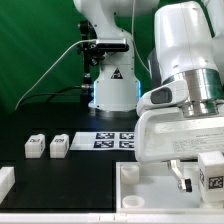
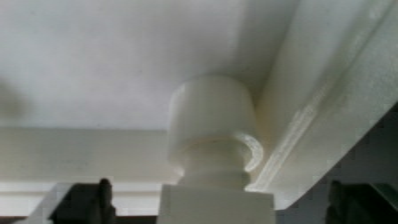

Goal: Assemble one leg

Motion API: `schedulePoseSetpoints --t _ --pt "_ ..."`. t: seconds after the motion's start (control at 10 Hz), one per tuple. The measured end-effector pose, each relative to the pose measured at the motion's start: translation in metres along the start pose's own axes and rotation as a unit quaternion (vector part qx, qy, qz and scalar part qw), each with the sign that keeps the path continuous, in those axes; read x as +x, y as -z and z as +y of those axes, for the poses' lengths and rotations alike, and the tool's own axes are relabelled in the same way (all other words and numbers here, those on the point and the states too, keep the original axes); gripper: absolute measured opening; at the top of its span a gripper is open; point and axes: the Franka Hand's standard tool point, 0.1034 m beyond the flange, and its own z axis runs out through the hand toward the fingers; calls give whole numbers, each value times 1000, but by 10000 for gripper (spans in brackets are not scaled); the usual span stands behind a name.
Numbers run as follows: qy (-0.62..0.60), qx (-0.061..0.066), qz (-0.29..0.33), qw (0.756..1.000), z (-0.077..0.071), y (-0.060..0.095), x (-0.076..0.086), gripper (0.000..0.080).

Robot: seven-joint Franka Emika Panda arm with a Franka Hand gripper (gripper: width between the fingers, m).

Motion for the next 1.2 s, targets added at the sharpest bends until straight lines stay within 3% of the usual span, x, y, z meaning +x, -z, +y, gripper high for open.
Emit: schedulePoseSetpoints --t 0.1,0.2,0.8,1.2 --pt "0 0 0 1000 0 0 0 634" --pt "0 0 0 1000 0 0 0 645" --pt "0 0 0 1000 0 0 0 648" --pt "-7 7 -36 999 14 44 31 648"
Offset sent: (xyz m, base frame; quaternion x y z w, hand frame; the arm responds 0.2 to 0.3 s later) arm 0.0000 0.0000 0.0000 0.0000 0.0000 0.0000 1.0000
